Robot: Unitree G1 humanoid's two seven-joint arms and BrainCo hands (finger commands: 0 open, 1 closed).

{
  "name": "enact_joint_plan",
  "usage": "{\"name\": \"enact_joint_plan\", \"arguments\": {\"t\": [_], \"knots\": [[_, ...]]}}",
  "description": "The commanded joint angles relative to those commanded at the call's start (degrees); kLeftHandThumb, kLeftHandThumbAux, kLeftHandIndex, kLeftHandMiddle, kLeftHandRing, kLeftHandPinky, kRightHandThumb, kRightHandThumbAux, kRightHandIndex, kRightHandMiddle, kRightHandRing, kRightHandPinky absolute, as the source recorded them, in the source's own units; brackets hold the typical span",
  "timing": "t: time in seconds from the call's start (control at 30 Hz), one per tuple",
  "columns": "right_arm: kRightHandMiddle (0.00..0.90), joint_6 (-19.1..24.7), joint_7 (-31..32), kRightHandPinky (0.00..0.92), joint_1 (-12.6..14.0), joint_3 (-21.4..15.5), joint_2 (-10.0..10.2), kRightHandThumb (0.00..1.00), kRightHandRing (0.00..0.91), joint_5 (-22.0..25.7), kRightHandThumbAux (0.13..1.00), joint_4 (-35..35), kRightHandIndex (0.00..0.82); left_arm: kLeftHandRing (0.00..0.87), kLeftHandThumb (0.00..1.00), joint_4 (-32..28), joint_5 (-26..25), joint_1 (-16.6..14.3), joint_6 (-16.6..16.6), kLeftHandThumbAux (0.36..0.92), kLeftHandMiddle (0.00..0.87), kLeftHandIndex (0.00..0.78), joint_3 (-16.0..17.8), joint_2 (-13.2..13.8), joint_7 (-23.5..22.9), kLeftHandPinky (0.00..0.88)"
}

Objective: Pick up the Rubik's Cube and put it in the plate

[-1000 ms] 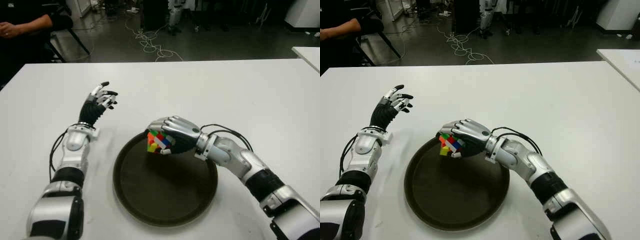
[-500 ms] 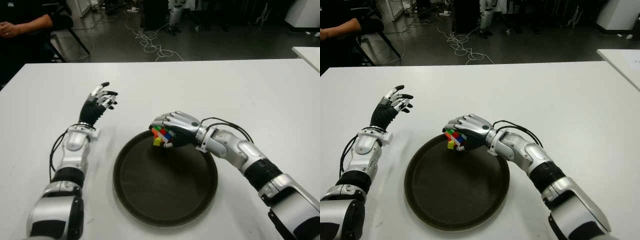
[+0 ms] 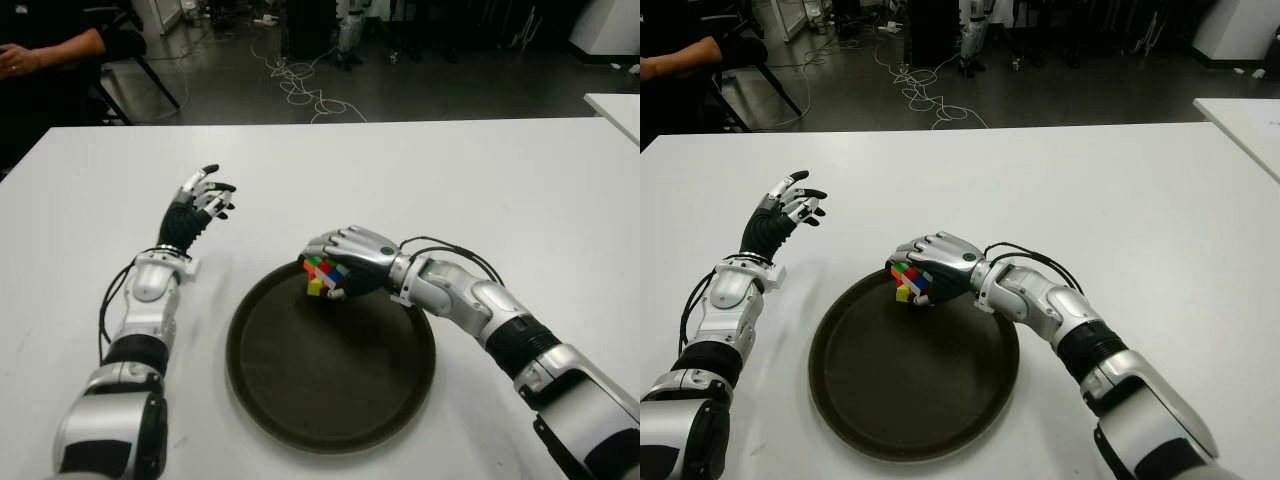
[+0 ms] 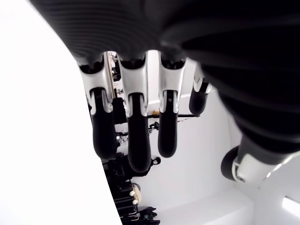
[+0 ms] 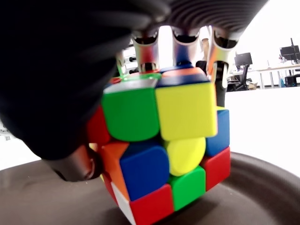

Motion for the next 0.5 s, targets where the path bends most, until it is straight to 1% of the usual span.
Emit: {"name": "enact_joint_plan", "arguments": {"t": [0.07, 0.17, 0.27, 0.5], "knots": [[0.66, 1.19, 1.82, 0.646, -0.57, 0.59, 0.17, 0.68, 0.668, -0.36, 0.736, 0.86, 0.424, 0.421, 0.118, 0.05, 0.07, -0.02, 0.06, 0.56, 0.341, 0.134, -0.02, 0.03, 0.08, 0.433], [0.656, 2.14, 2.91, 0.632, -1.01, 1.22, 0.43, 0.679, 0.661, -0.85, 0.737, 1.82, 0.424, 0.415, 0.123, 0.08, 0.09, -0.04, 0.06, 0.561, 0.335, 0.13, -0.02, 0.06, 0.12, 0.425], [0.658, 2.96, 3.78, 0.64, -1.46, 2.25, 0.78, 0.678, 0.663, -1.6, 0.737, 3.06, 0.424, 0.429, 0.122, 0.11, -0.04, -0.06, -0.01, 0.565, 0.348, 0.128, 0.08, 0.05, 0.09, 0.439], [0.651, 3.39, 3.15, 0.653, -1.83, 3.45, 0.86, 0.677, 0.664, -1.77, 0.738, 4.02, 0.424, 0.422, 0.129, 0.23, -0.1, -0.11, 0.06, 0.58, 0.352, 0.128, 0.13, 0.09, -0.01, 0.439]]}}
